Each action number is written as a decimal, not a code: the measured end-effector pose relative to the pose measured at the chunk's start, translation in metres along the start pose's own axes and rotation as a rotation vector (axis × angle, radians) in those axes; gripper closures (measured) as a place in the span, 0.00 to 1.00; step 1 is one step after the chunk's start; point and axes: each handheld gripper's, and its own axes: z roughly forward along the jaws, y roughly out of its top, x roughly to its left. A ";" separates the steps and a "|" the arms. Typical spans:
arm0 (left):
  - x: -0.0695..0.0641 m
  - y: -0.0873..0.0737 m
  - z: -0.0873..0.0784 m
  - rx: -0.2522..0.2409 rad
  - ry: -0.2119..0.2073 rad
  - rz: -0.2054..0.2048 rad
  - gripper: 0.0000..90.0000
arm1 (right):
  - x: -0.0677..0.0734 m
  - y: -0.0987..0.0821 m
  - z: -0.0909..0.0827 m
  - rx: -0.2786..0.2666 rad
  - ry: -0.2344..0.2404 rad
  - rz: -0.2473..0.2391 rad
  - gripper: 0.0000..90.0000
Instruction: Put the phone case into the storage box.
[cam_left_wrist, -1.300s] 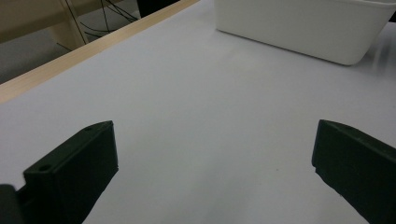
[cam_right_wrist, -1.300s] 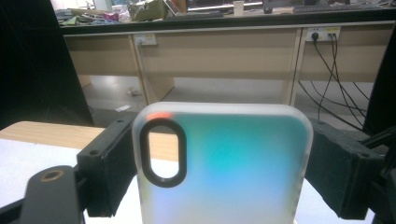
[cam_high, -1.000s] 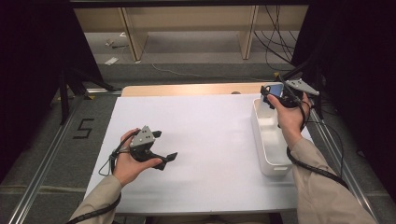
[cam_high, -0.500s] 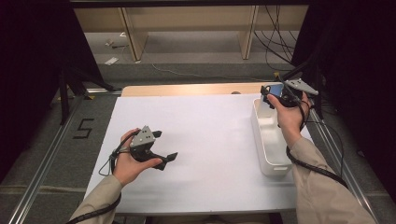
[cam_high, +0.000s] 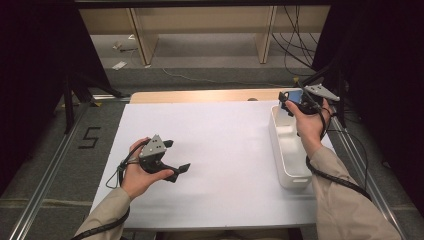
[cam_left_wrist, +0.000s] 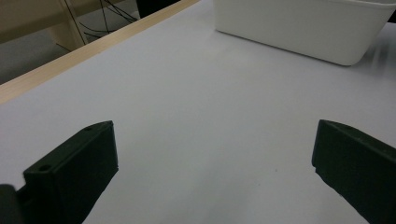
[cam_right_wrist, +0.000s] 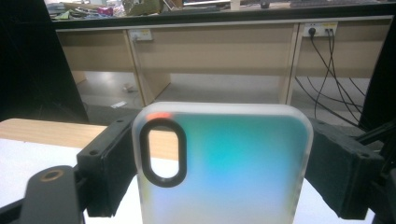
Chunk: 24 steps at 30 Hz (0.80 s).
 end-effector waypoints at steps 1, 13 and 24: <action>0.000 0.000 0.000 0.000 0.001 -0.001 0.00 | 0.000 0.000 0.000 0.001 -0.001 -0.001 0.20; 0.000 0.000 0.000 0.001 -0.001 0.001 0.00 | 0.000 -0.001 0.003 0.008 -0.004 -0.002 0.20; 0.000 0.000 0.000 0.001 -0.002 0.000 0.00 | -0.002 -0.002 0.005 0.016 -0.011 -0.002 0.20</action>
